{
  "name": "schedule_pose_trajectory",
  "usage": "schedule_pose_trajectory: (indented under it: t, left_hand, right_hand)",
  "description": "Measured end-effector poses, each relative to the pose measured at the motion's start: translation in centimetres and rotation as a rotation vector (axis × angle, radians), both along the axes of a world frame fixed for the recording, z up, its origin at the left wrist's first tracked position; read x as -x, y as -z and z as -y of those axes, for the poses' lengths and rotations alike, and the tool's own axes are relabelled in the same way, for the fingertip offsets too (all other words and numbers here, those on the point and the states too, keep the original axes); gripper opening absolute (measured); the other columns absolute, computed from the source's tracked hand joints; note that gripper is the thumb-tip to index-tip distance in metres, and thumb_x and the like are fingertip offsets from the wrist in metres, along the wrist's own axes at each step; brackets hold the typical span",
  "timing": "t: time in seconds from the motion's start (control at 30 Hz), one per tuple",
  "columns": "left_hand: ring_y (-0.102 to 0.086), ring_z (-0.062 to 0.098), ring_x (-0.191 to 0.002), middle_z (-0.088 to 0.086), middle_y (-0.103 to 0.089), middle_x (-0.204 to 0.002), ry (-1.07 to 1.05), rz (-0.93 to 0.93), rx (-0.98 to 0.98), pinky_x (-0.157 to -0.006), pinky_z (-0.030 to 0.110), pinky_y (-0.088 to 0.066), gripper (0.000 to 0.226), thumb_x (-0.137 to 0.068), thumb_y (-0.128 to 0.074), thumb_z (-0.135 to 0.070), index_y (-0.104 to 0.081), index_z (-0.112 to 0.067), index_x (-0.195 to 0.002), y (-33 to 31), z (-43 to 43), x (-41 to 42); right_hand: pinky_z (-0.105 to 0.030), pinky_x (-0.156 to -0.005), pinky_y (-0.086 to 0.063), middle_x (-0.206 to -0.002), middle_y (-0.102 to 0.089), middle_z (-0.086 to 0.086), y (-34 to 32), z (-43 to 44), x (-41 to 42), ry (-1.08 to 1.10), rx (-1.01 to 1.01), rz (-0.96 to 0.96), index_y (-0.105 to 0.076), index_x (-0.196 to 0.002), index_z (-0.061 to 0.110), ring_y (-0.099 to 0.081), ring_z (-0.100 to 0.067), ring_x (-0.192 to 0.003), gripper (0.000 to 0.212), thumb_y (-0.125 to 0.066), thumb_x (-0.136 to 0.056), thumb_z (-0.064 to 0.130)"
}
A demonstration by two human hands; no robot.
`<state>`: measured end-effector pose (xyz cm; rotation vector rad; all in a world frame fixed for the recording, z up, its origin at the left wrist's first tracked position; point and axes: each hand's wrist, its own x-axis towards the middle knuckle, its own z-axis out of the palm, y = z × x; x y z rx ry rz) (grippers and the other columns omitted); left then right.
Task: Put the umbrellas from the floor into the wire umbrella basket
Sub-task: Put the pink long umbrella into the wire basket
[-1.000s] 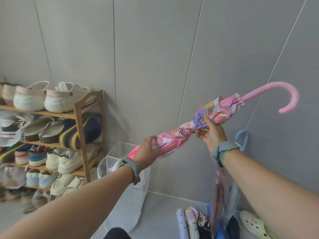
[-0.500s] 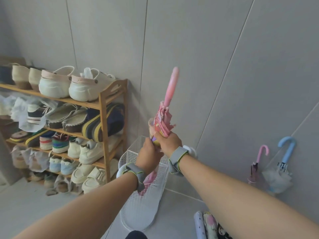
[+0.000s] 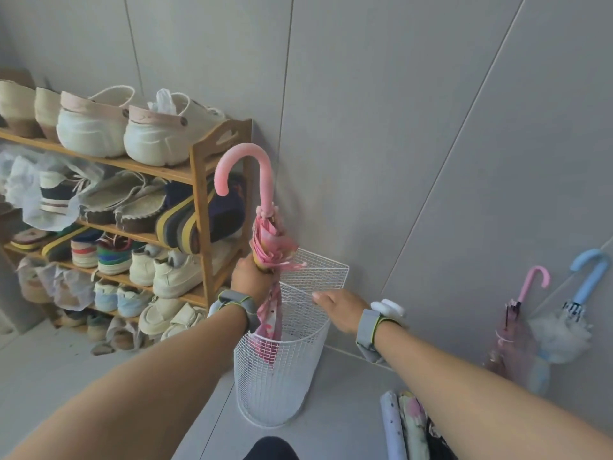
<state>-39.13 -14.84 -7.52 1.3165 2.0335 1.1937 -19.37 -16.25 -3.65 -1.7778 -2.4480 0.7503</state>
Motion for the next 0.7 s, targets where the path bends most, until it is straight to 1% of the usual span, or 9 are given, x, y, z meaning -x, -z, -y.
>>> schedule_pose_trajectory:
  t: [0.03, 0.1, 0.13, 0.2, 0.27, 0.33, 0.4, 0.5, 0.7]
  left_hand:
    - [-0.066, 0.032, -0.082, 0.01, -0.071, -0.09, -0.01, -0.003, 0.018, -0.075, 0.04, -0.057, 0.035, -0.07, -0.071, -0.034, -0.068, -0.014, -0.098, 0.3, -0.4, 0.3]
    - [-0.066, 0.033, -0.081, 0.011, -0.071, -0.089, -0.004, -0.037, 0.083, -0.075, 0.042, -0.057, 0.03, -0.072, -0.068, -0.032, -0.068, -0.013, -0.095, 1.1, -1.1, 0.8]
    - [-0.066, 0.032, -0.08, 0.011, -0.071, -0.089, 0.008, -0.061, 0.115, -0.075, 0.042, -0.058, 0.027, -0.074, -0.067, -0.03, -0.068, -0.012, -0.094, 1.6, -1.5, 0.9]
    - [-0.064, 0.029, -0.077, 0.011, -0.071, -0.089, 0.03, -0.099, 0.152, -0.074, 0.039, -0.058, 0.024, -0.075, -0.066, -0.027, -0.068, -0.012, -0.093, 2.8, -2.1, 1.3]
    - [-0.062, 0.028, -0.076, 0.009, -0.071, -0.091, 0.039, -0.13, 0.174, -0.073, 0.035, -0.056, 0.025, -0.074, -0.068, -0.029, -0.067, -0.015, -0.095, 3.8, -2.4, 1.6]
    - [-0.063, 0.028, -0.079, 0.006, -0.07, -0.088, 0.026, -0.11, 0.208, -0.073, 0.034, -0.056, 0.025, -0.07, -0.07, -0.03, -0.065, -0.019, -0.092, 4.7, -2.6, 1.8]
    - [-0.064, 0.027, -0.078, 0.003, -0.069, -0.085, 0.006, -0.064, 0.222, -0.074, 0.035, -0.056, 0.025, -0.067, -0.07, -0.032, -0.063, -0.022, -0.089, 5.6, -2.8, 2.0]
    - [-0.062, 0.027, -0.078, 0.002, -0.066, -0.083, -0.016, -0.049, 0.208, -0.07, 0.032, -0.05, 0.028, -0.072, -0.063, -0.04, -0.063, -0.022, -0.093, 6.6, -3.4, 2.4]
    - [-0.062, 0.034, -0.08, 0.017, -0.07, -0.094, -0.196, -0.157, 0.258, -0.065, 0.032, -0.043, 0.021, -0.087, -0.05, -0.021, -0.068, -0.01, -0.092, 6.7, -5.6, 3.0]
  right_hand:
    - [-0.038, -0.082, -0.048, -0.08, -0.059, -0.011, 0.6, 0.0, -0.3, 0.018, 0.009, 0.013, -0.054, -0.076, 0.005, -0.055, -0.027, -0.08, 0.052, -0.03, -0.101, 0.044]
    - [-0.036, -0.075, -0.044, -0.076, -0.05, -0.015, 1.4, -0.1, -0.6, 0.032, 0.032, 0.019, -0.044, -0.068, 0.008, -0.049, -0.026, -0.074, 0.049, -0.032, -0.101, 0.043]
    - [-0.039, -0.08, -0.047, -0.083, -0.056, -0.019, 1.8, -0.3, -0.5, 0.027, 0.056, 0.019, -0.052, -0.074, 0.004, -0.054, -0.03, -0.079, 0.051, -0.032, -0.101, 0.042]
    - [-0.04, -0.096, -0.046, -0.113, -0.065, -0.019, 2.7, -0.7, -0.3, -0.01, 0.092, 0.038, -0.063, -0.108, 0.001, -0.06, -0.034, -0.106, 0.048, -0.034, -0.102, 0.038]
    - [-0.036, -0.107, -0.039, -0.138, -0.054, -0.013, 3.6, -1.0, 0.0, -0.082, 0.116, 0.119, -0.055, -0.131, 0.008, -0.051, -0.031, -0.126, 0.043, -0.036, -0.102, 0.033]
    - [-0.037, -0.116, -0.029, -0.156, -0.032, -0.008, 4.7, -1.4, 0.1, -0.128, 0.131, 0.227, -0.041, -0.144, 0.015, -0.035, -0.03, -0.14, 0.048, -0.039, -0.101, 0.035]
    - [-0.04, -0.119, -0.022, -0.161, -0.015, -0.007, 6.2, -2.0, 0.0, -0.127, 0.145, 0.327, -0.03, -0.15, 0.016, -0.021, -0.031, -0.147, 0.057, -0.041, -0.099, 0.038]
    - [-0.045, -0.118, -0.025, -0.16, -0.012, -0.014, 7.9, -3.0, -0.5, -0.123, 0.151, 0.446, -0.026, -0.151, 0.016, -0.018, -0.034, -0.147, 0.062, -0.044, -0.097, 0.041]
    - [-0.05, -0.119, -0.018, -0.162, -0.001, -0.015, 10.3, -3.8, -1.5, -0.147, 0.167, 0.441, -0.009, -0.154, 0.023, 0.0, -0.034, -0.15, 0.072, -0.046, -0.095, 0.042]
